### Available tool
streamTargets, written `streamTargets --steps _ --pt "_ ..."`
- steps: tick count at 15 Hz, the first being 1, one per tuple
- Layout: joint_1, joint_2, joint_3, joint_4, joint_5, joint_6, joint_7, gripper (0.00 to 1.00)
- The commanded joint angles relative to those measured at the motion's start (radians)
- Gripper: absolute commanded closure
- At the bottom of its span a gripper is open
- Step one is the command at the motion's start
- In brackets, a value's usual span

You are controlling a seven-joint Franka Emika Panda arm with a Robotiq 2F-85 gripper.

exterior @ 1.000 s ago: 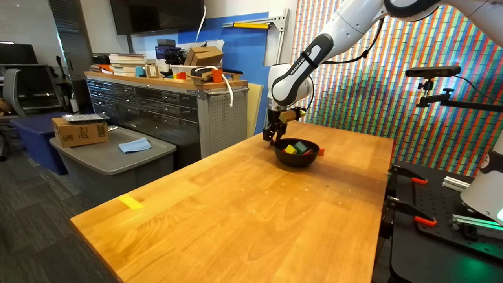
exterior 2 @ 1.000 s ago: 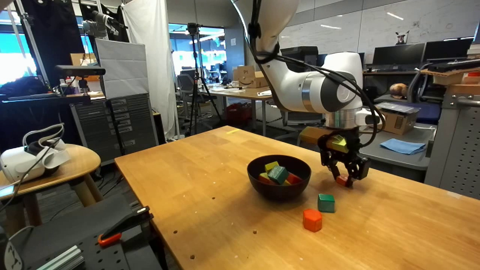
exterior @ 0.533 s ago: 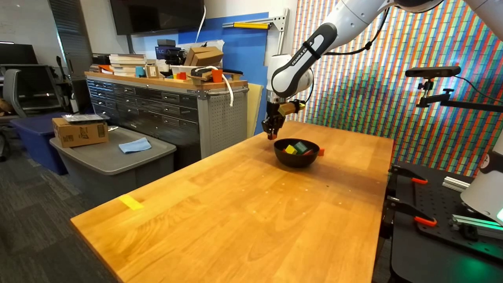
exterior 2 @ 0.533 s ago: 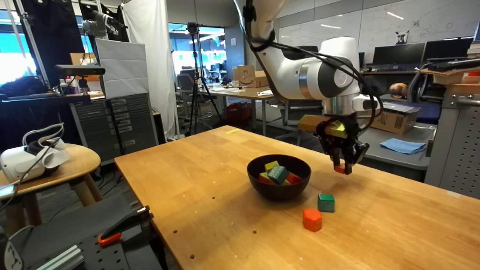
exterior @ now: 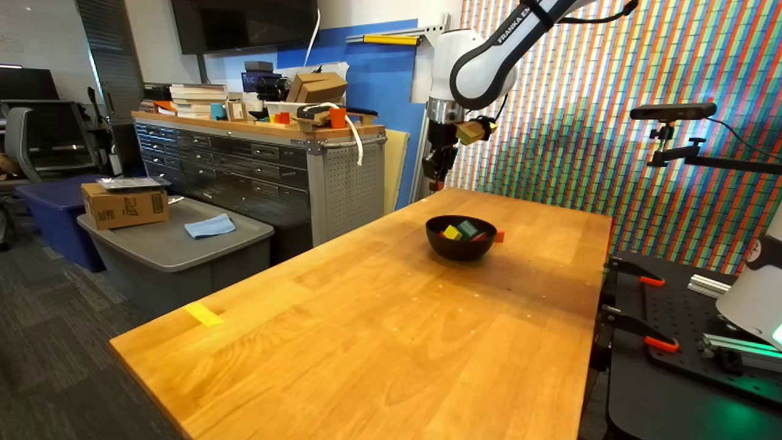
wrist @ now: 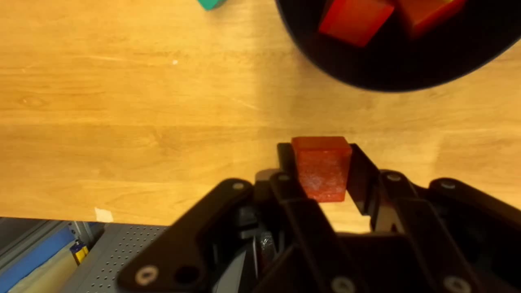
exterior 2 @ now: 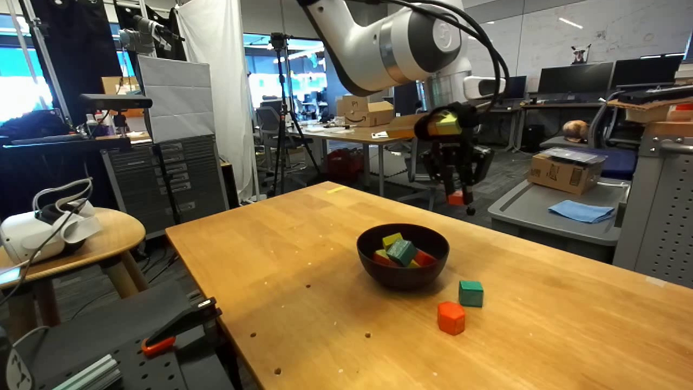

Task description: Pick up all the toy blocks from the table and put them in the bowl

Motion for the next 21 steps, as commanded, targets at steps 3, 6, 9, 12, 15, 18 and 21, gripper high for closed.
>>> streamTargets --steps 3,6,9,12,15,18,21 --pt "0.024 -0.145 0.039 -0.247 -0.027 0.058 0.05 0.41" --pt "0.029 -0.153 0.049 -0.296 -0.016 0.103 0.076 0.18" --pt "0.041 -0.187 0.038 -0.347 -0.035 0.148 0.1 0.0" --pt "0.02 -0.264 0.043 -0.416 -0.009 0.138 0.083 0.0" --pt "-0.005 -0.352 0.016 -0.495 -0.014 0.157 0.132 0.0" --pt "-0.061 -0.393 -0.007 -0.541 0.017 0.145 0.162 0.0" --pt "-0.119 -0.375 -0.03 -0.556 0.05 0.136 0.201 0.0"
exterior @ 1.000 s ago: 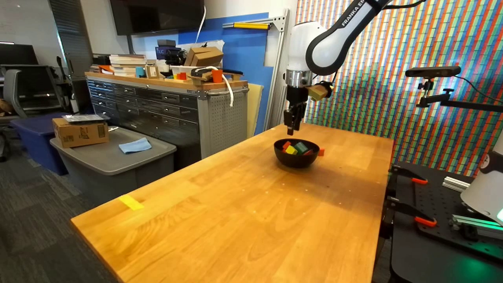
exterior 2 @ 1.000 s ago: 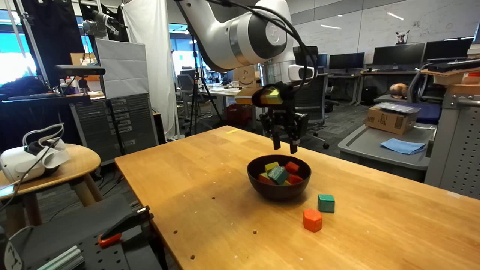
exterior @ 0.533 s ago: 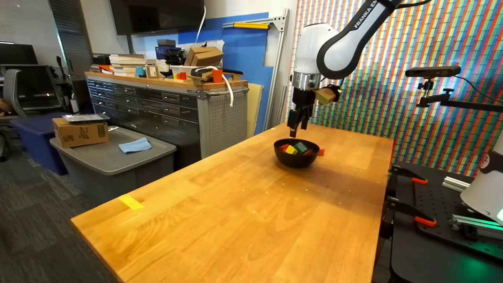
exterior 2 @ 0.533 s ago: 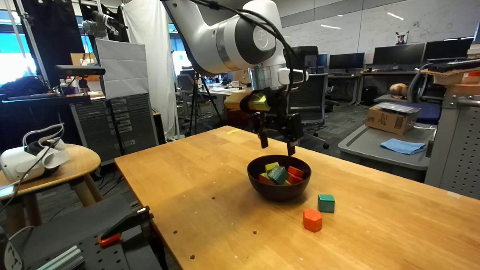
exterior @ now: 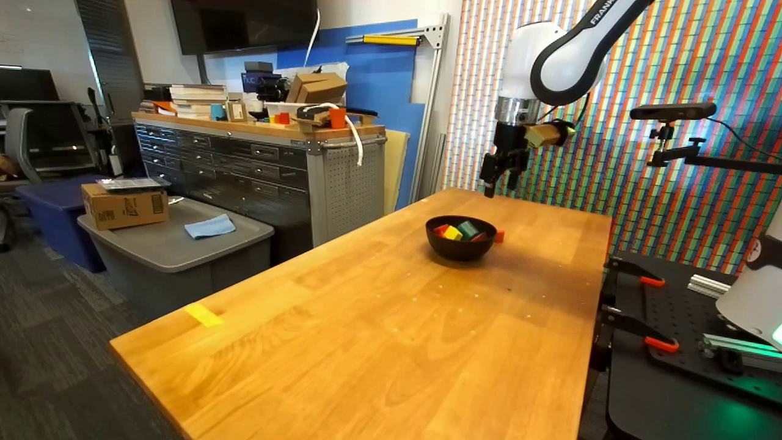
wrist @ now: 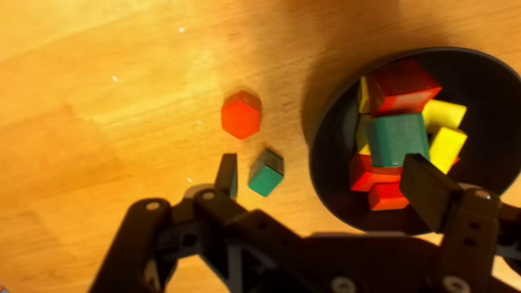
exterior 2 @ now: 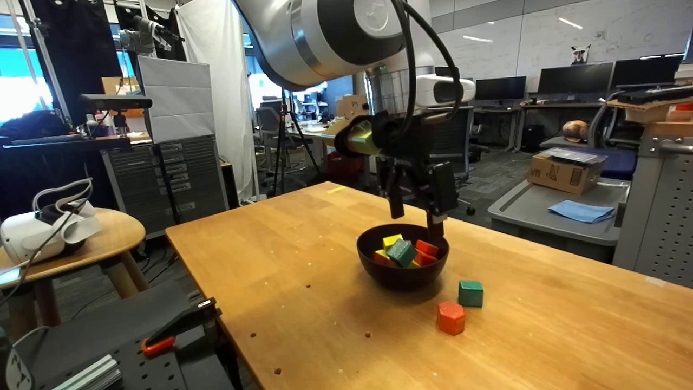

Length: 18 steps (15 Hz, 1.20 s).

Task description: Pick up all the toy blocks from the table and put them in the bowl

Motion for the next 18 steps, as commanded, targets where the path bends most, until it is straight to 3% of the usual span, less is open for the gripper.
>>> streamTargets --steps 1,3,4,7,9,18 --pt "-0.057 0.001 -0.016 -0.039 0.086 0.01 0.035 0.0" --pt "-0.069 0.031 -0.005 -0.034 0.2 0.005 -0.003 0.0" --pt "-0.067 0.016 -0.011 -0.034 0.12 -0.003 0.015 0.0" --pt "-0.066 0.036 -0.01 -0.035 0.172 -0.003 0.013 0.0" --pt "-0.062 0.055 -0.015 0.001 0.146 -0.01 0.062 0.0" --pt "-0.023 0.245 -0.031 0.268 0.155 -0.045 0.282 0.0"
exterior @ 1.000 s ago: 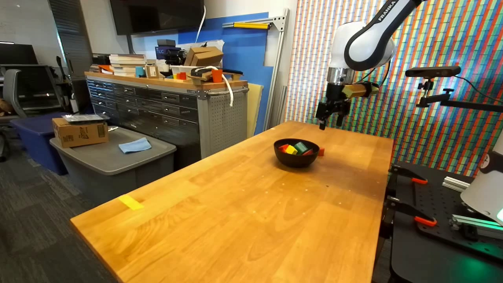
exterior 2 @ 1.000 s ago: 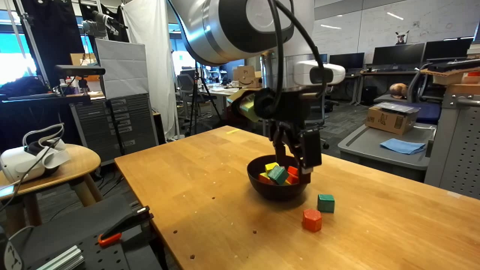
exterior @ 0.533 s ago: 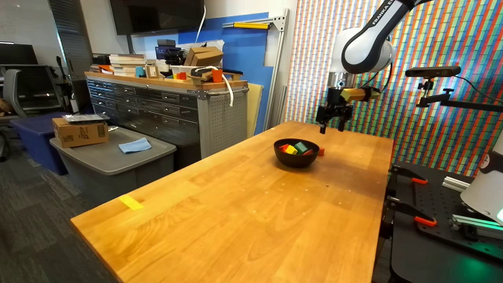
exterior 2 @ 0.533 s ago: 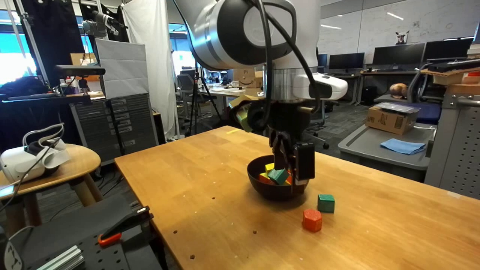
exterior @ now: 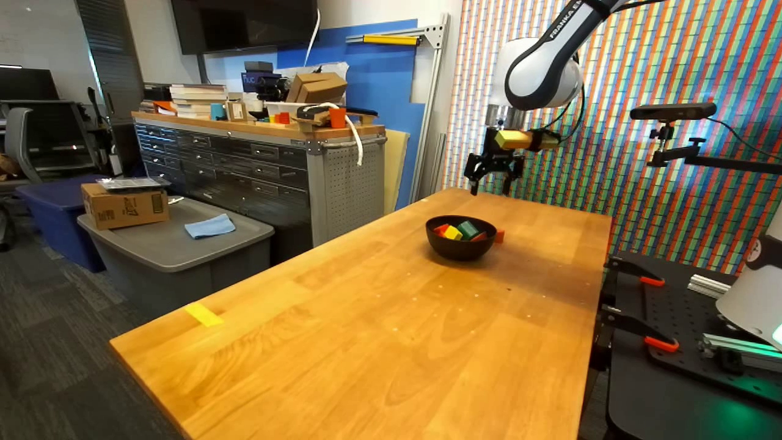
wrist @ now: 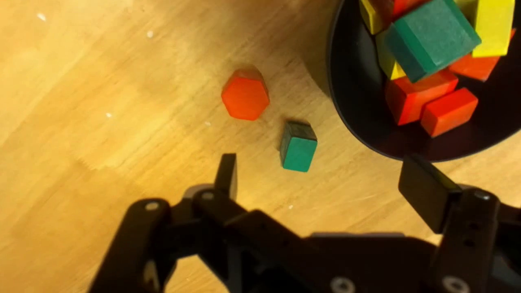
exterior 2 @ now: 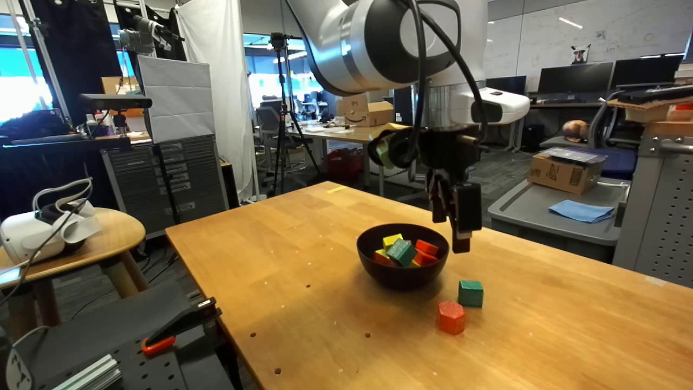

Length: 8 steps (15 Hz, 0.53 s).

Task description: Pick up all the toy blocks from the table and put them in the bowl

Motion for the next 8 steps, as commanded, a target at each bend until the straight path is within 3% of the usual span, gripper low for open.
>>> streamTargets --steps 1,8 --pt "0.028 0.112 -0.025 0.131 -0.011 -0.037 0.086 0.0" --pt "0.039 0.268 -0.066 0.244 0.0 -0.005 0.129 0.0"
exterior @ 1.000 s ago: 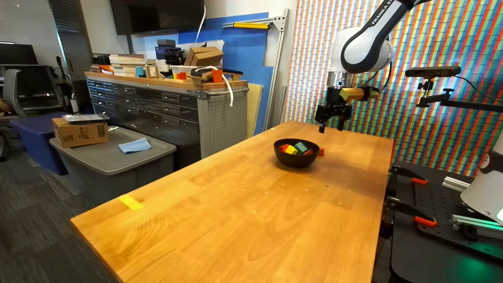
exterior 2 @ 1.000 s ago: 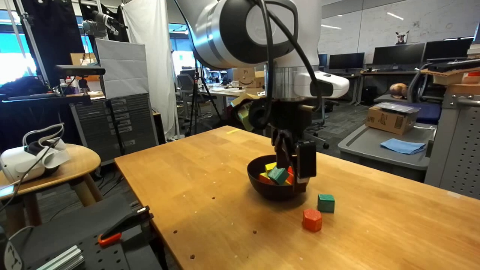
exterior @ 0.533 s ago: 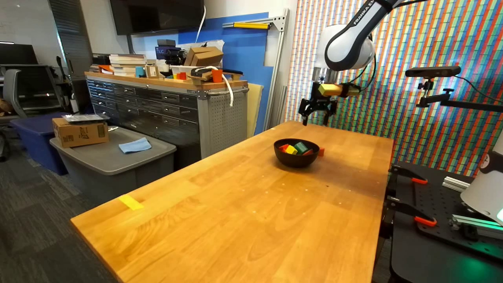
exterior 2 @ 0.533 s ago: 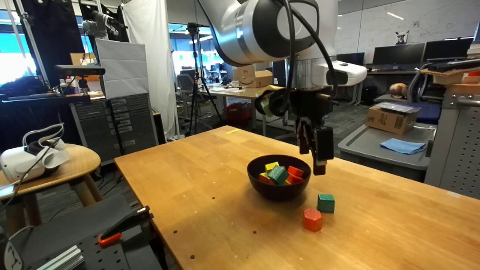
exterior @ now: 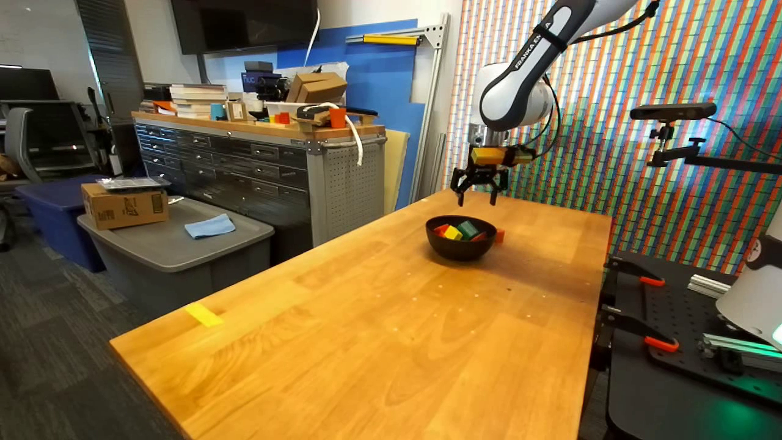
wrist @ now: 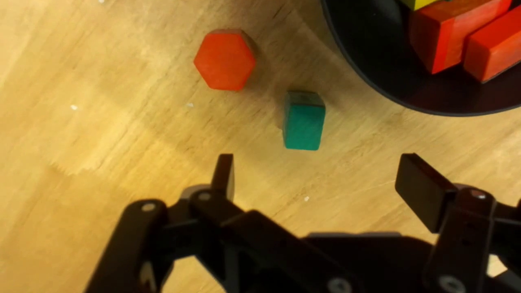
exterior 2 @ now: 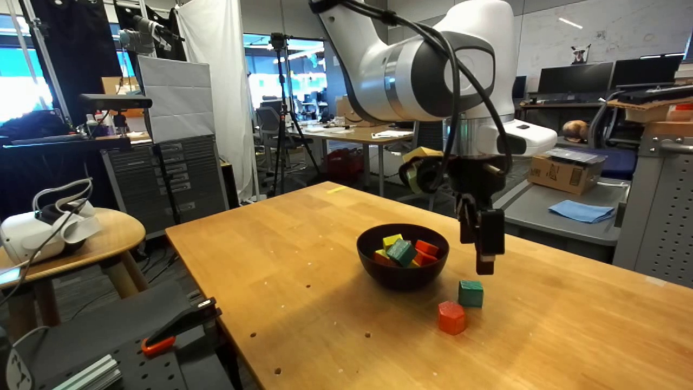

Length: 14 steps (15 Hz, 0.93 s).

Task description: Pick up all the toy blocks from the table and put them in the bowl

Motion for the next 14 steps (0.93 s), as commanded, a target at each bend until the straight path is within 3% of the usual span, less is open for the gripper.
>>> streamTargets --steps 1,8,9,10,14 --pt "0.028 0.086 -0.036 0.075 -0.008 0.014 0.011 0.0" --pt "0.033 0.171 -0.02 0.12 0.054 -0.008 0.005 0.0" --pt "0.036 0.179 -0.021 0.121 0.064 -0.007 0.01 0.25" --pt "0.04 0.186 -0.024 0.122 0.068 -0.002 0.012 0.26" --pt "0.033 0.195 -0.019 0.129 0.105 -0.001 0.006 0.58"
